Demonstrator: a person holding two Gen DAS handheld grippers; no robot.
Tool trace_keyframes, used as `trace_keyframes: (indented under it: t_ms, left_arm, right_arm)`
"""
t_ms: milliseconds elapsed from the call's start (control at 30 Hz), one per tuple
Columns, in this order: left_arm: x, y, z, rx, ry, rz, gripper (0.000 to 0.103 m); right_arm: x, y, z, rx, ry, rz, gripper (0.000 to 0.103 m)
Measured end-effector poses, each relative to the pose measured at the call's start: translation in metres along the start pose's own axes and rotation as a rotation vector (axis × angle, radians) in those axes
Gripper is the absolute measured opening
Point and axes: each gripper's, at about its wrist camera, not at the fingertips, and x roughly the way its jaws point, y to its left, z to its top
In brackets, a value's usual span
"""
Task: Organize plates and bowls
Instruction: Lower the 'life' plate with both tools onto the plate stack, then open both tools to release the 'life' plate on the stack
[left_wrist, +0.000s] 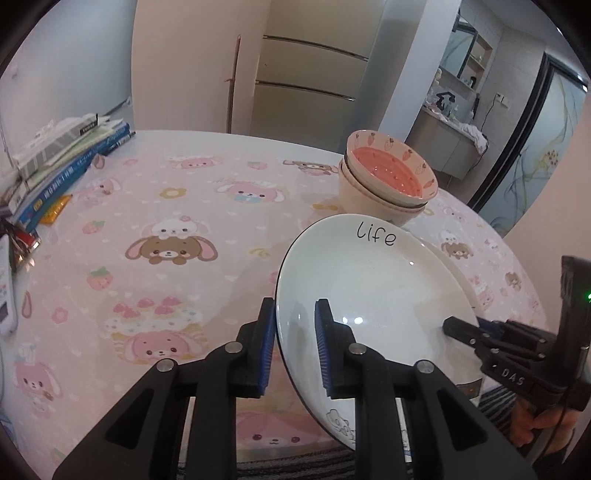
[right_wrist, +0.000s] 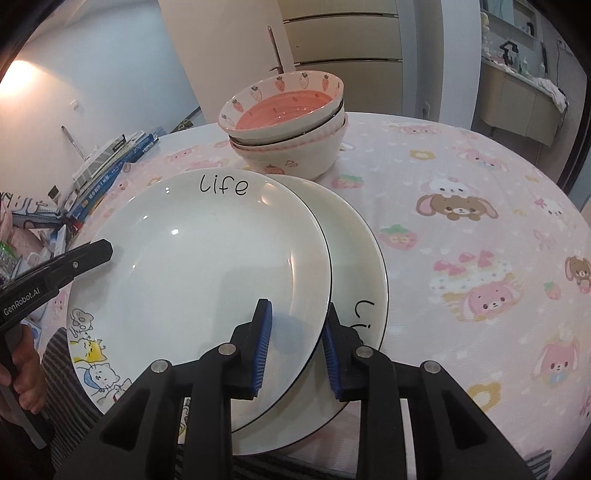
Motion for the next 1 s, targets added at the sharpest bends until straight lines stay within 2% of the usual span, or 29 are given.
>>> trace_keyframes:
  t_ms: [100,200,367,467,667,767,800,833,900,967,1000]
  left_arm:
    - [0.001,-0.007,-0.008,0.074,-0.035,0.064,0.010]
    - [-0.001,-0.009,-0.011,0.098,-0.044,0.076,0.010]
    - [-0.001,-0.012,-0.014,0.132,-0.059,0.096,0.011]
    - [-0.001,-0.013,-0.015,0.137,-0.056,0.087,0.012]
    - [-0.001,-0.016,-0.016,0.148,-0.059,0.096,0.012]
    - [-0.001,-0.015,-0.016,0.144,-0.059,0.090,0.012]
    - [-0.001,-0.014,-0.016,0.141,-0.058,0.085,0.012]
    - [-0.001,-0.014,-0.016,0.138,-0.058,0.081,0.012]
    - [0.000,-0.013,-0.016,0.141,-0.058,0.083,0.012]
    - [0.000,-0.013,-0.016,0.143,-0.058,0.085,0.012]
    - [0.000,-0.012,-0.016,0.142,-0.057,0.084,0.012]
  right_arm:
    - [-0.001,0.007,-0.002,-0.049,-0.018,-0.045,0.030]
    - [-0.003,0.016,-0.004,-0.130,-0.047,-0.120,0.031]
    - [-0.005,0.020,-0.005,-0.173,-0.061,-0.162,0.031]
    - [-0.007,0.026,-0.006,-0.235,-0.077,-0.229,0.031]
    - [-0.009,0.018,-0.003,-0.202,-0.084,-0.224,0.031]
    - [-0.014,0.005,0.003,-0.136,-0.097,-0.162,0.032]
    - [-0.016,0.000,0.004,-0.107,-0.109,-0.142,0.035]
    - [-0.020,-0.006,0.006,-0.072,-0.129,-0.126,0.050]
    - [-0.025,-0.015,0.008,-0.027,-0.159,-0.144,0.073]
    - [-0.027,-0.021,0.009,-0.005,-0.171,-0.170,0.074]
    - [-0.025,-0.025,0.010,0.006,-0.156,-0.155,0.074]
